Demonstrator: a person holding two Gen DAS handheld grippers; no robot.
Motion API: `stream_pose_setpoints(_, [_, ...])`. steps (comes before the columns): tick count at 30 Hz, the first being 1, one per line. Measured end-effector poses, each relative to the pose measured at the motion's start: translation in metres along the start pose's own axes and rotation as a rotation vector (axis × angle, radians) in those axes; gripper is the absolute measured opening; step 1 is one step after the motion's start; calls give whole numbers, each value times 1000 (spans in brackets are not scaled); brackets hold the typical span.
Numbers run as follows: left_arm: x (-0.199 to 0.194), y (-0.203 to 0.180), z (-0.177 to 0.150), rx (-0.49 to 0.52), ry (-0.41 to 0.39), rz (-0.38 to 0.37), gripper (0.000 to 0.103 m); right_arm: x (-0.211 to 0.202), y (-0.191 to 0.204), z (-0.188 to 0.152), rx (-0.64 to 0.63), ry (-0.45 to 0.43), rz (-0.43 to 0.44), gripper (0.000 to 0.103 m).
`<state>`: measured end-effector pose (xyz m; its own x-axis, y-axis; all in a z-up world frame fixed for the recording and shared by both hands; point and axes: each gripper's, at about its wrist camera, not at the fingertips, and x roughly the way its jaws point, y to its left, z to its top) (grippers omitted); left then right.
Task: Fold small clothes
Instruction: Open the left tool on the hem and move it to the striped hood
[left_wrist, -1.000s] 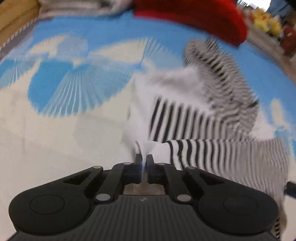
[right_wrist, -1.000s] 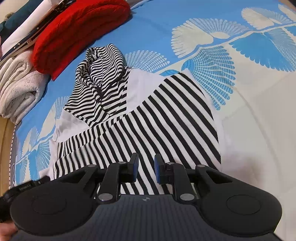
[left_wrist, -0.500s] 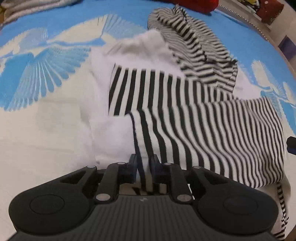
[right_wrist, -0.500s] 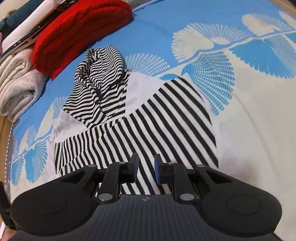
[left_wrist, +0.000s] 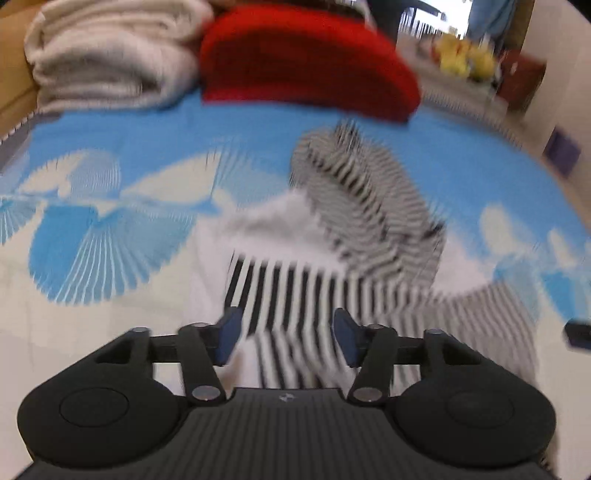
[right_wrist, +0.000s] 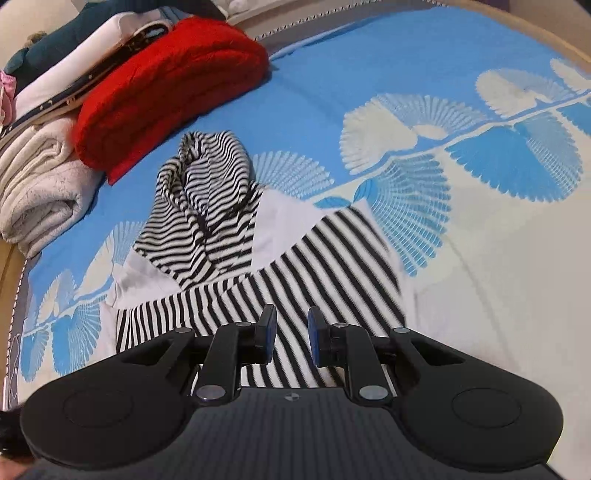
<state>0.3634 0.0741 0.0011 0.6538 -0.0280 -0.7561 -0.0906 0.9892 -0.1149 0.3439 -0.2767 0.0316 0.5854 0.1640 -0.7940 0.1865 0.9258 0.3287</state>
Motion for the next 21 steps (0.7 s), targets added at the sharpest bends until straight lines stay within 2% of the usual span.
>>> stream_pose_setpoints(2, [-8,-2,2,-7,-56,4,69,-6,-2,2,-7,-16,-6,19])
stream_pose_setpoints(12, [-45,-12,16,50,-273,141,69,-19,-16,14,-57,-52,-19,19])
stream_pose_setpoints(16, [-39,-18,40,55,-259,129,69,-25,-22,22,-58,-79,-30,19])
stream_pose_setpoints(19, [-17,-27,70,68,-242,125,69,-30,-25,27,-59,-100,-23,19])
stream_pose_setpoints(20, [-7,-28,81,63,-237,112,67,-31,-26,28,-63,-103,-26,19])
stream_pose_setpoints(21, [5,-30,93,63,-232,87,57,-31,-27,28,-67,-105,-30,19])
